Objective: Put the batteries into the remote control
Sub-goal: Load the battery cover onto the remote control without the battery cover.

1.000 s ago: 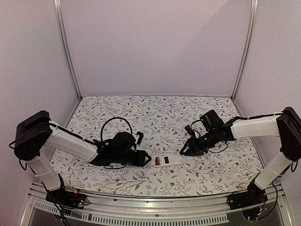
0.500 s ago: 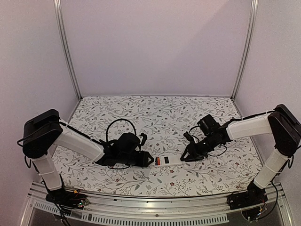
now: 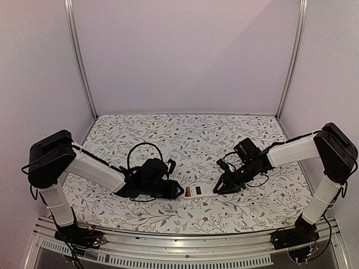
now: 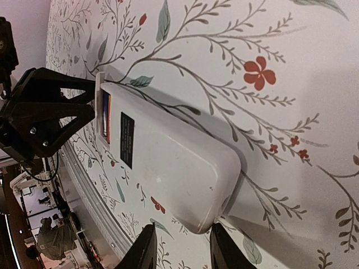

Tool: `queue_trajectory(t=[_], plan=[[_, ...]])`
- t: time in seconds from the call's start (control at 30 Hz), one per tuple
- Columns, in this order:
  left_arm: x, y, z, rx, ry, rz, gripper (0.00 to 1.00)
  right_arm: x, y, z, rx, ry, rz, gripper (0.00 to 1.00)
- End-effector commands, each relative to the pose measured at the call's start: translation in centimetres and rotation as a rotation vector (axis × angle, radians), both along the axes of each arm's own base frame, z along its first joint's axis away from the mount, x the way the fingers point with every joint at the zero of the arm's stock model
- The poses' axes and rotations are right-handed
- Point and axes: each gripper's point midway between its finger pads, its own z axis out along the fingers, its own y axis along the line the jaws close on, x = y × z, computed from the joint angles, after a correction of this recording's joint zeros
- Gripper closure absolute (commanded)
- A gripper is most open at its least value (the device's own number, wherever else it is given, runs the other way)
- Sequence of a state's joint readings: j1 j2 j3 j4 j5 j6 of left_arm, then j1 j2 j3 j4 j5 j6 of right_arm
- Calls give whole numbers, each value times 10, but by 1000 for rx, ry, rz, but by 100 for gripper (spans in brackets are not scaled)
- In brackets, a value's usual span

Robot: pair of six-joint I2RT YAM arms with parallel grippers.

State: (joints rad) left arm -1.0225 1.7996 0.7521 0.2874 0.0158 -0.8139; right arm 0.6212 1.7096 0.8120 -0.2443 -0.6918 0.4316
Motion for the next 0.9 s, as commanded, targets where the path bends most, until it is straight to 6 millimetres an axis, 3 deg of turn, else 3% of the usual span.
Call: queue_trajectory(t=[0.0,0.3,0.87], plan=[[-10,-5,-11,14,47,-8,68,1,5,1,29,11,6,68],[-13,-13,-14,3,90,15,70,-5,8,-1,30,21,19,71],[-25,6,-17,63,158,139,75,-19,15,-5,29,33,44,78]])
